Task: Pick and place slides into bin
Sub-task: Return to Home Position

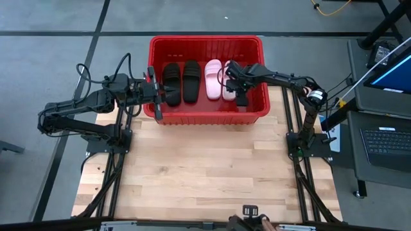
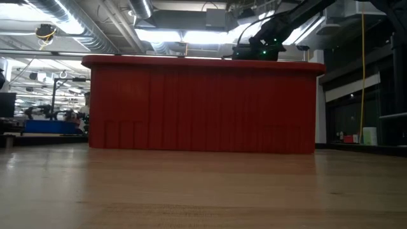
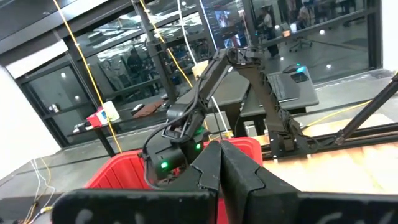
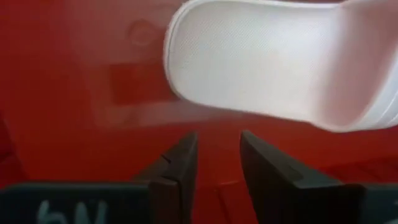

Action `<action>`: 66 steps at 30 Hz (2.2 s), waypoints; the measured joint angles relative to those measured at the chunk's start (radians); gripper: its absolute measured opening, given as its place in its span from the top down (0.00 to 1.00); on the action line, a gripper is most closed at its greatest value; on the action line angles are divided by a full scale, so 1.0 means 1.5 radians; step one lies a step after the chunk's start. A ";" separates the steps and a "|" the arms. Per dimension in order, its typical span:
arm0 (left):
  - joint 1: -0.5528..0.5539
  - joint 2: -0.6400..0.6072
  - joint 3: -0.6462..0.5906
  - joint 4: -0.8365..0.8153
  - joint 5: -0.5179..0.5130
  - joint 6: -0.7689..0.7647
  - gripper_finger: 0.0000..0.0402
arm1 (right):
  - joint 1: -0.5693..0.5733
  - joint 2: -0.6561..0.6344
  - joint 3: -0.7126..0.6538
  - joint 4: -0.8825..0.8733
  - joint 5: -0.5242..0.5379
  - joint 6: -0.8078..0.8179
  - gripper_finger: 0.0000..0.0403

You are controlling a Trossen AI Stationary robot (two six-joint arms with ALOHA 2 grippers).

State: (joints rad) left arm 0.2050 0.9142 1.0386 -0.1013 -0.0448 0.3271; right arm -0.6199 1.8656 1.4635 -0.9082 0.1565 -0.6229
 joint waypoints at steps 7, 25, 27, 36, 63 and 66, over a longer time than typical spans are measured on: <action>0.000 0.000 0.000 -0.001 0.000 0.005 0.99 | 0.028 0.000 0.048 -0.058 0.001 0.064 0.75; 0.000 -0.120 0.000 -0.143 -0.029 -0.023 0.99 | 0.124 -0.001 0.442 -0.248 0.002 0.168 0.99; 0.000 -0.147 0.000 -0.181 -0.045 -0.024 1.00 | 0.142 -0.001 0.463 -0.256 0.001 0.176 0.99; 0.000 -0.256 -0.068 -0.285 -0.018 -0.087 1.00 | 0.227 -0.002 0.427 -0.172 -0.082 0.276 0.99; 0.000 -0.609 -0.424 -0.112 -0.055 -0.131 1.00 | 0.413 -0.023 0.307 0.131 0.053 0.467 1.00; 0.000 -0.609 -0.465 -0.060 -0.041 -0.126 1.00 | 0.426 -0.023 0.307 0.137 0.075 0.496 1.00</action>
State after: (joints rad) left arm 0.2049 0.0013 0.3404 -0.1909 -0.1068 0.1380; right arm 0.0188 1.8309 1.9240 -0.7025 0.2696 0.1218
